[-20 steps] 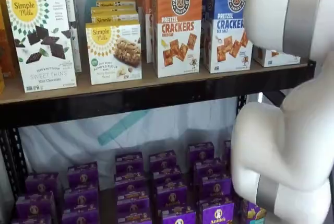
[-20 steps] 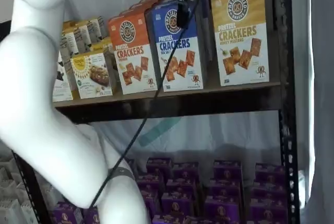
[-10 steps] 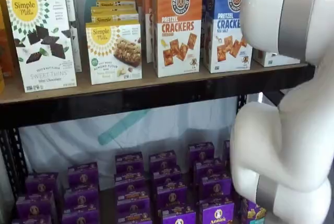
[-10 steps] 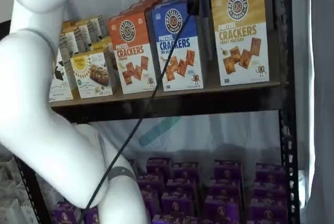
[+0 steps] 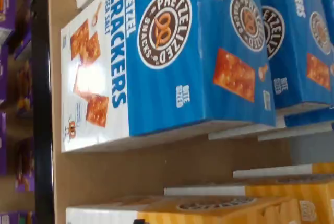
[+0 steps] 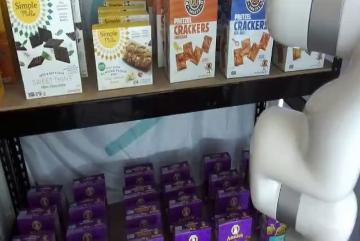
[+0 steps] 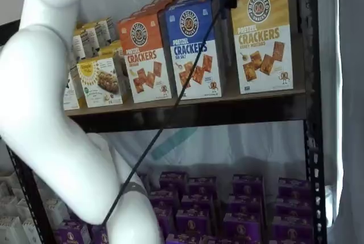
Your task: Retrieve the yellow and white box located on the top shelf, the sixth one from the left
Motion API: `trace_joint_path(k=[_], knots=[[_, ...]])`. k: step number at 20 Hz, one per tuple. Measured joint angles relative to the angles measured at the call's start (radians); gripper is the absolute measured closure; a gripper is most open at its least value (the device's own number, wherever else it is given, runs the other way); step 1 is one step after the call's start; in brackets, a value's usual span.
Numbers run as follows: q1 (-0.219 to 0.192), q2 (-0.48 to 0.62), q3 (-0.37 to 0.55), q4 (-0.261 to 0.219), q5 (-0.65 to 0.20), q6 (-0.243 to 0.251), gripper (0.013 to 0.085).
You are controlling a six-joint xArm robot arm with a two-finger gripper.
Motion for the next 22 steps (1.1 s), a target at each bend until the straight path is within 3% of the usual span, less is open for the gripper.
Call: trace_joint_path(k=[6,10,15,22], knots=[[0.058,0.053,-0.064,-0.096,0.002,0.026,0.013],[0.097,0.11,-0.144,-0.164,0.055,0.067,0.013],[0.121,0.167,-0.216,-0.18,0.087,0.102,0.013],[0.159,0.251,-0.335,-0.245,0.151,0.137,0.013]])
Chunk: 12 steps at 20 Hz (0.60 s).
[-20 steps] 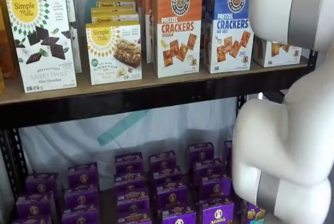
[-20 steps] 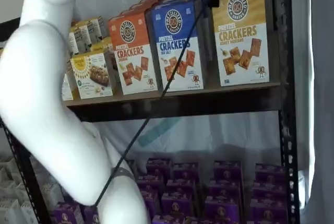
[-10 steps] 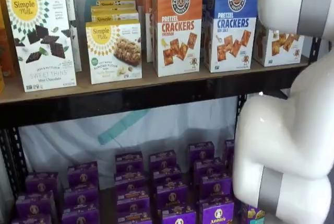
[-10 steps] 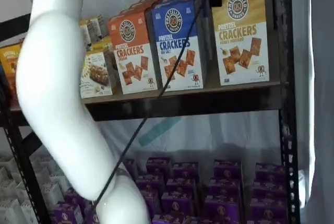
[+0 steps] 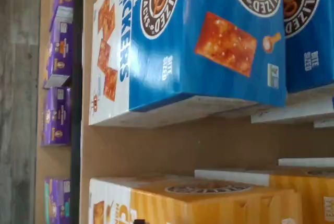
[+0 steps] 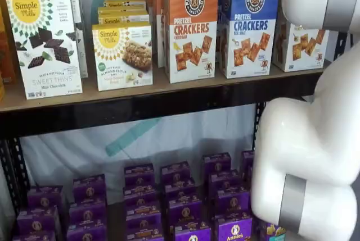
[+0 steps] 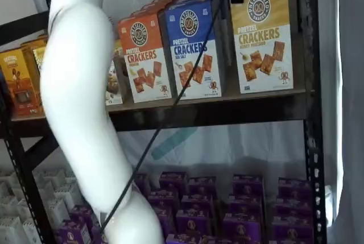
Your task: Retrieve the yellow and white box located on the top shelf, the sixth one from the left
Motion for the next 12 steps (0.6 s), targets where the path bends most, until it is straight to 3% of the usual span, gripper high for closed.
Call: trace_joint_path(k=[6,12], knots=[[0.024,0.06,-0.082,-0.07,0.055,0.01,0.013],[0.044,0.064,-0.06,-0.108,0.03,0.007,0.013]])
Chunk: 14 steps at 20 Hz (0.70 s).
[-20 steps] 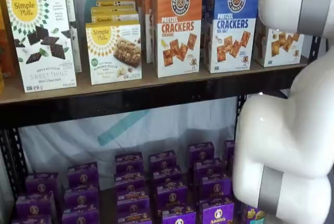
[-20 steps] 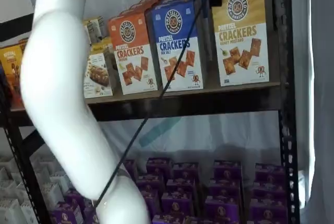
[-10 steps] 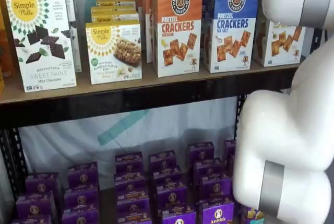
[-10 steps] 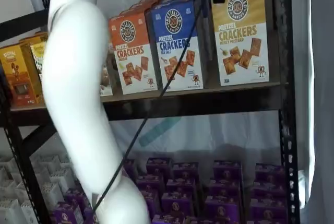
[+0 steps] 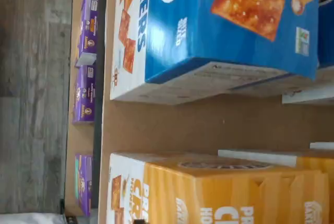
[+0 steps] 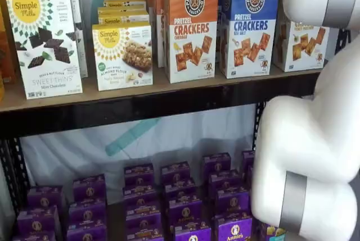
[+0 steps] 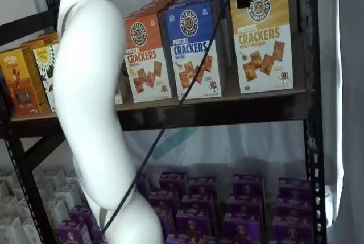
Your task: Retrieve the yellow and white box located on the top shelf, the sixth one from the left
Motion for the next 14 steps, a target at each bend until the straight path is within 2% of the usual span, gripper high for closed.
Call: trace_joint_path(k=[7,14], knots=[[0.015,0.003,0.017,-0.025,-0.012,0.002,0.013],[0.034,0.044,-0.044,-0.089,0.051,0.01,0.013]])
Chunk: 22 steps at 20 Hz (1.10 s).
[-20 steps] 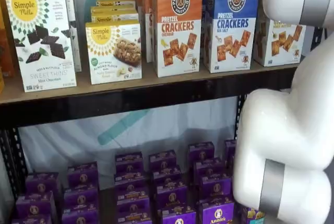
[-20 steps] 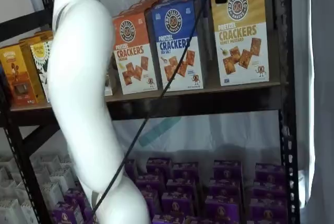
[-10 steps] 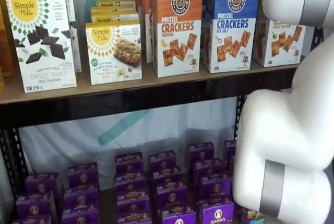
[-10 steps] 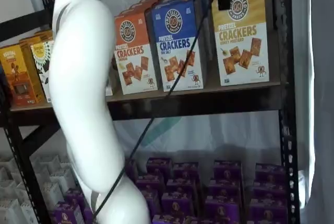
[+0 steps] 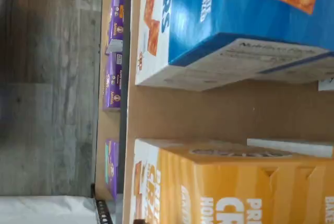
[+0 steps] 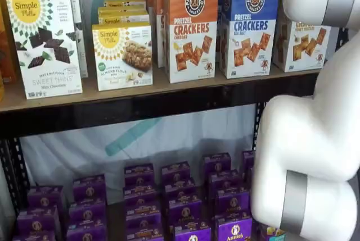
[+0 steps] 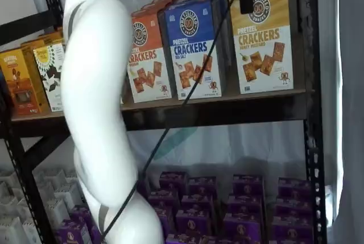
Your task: Retrieve the yellow and white box located on the top shelf, the sixth one from the left
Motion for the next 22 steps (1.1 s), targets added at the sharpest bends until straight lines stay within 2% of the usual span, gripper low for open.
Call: trace_joint_path(k=[4,7,10,21,22], knots=[[0.002,0.011,-0.018,-0.01,0.017,0.002,0.013],[0.018,0.042,-0.073,-0.051,0.079,0.01,0.013],[0.026,0.05,-0.088,-0.068,0.102,0.014,0.013],[0.029,0.037,-0.067,-0.057,0.094,0.021,0.013],[0.028,0.039,-0.07,-0.055,0.097,0.021,0.017]])
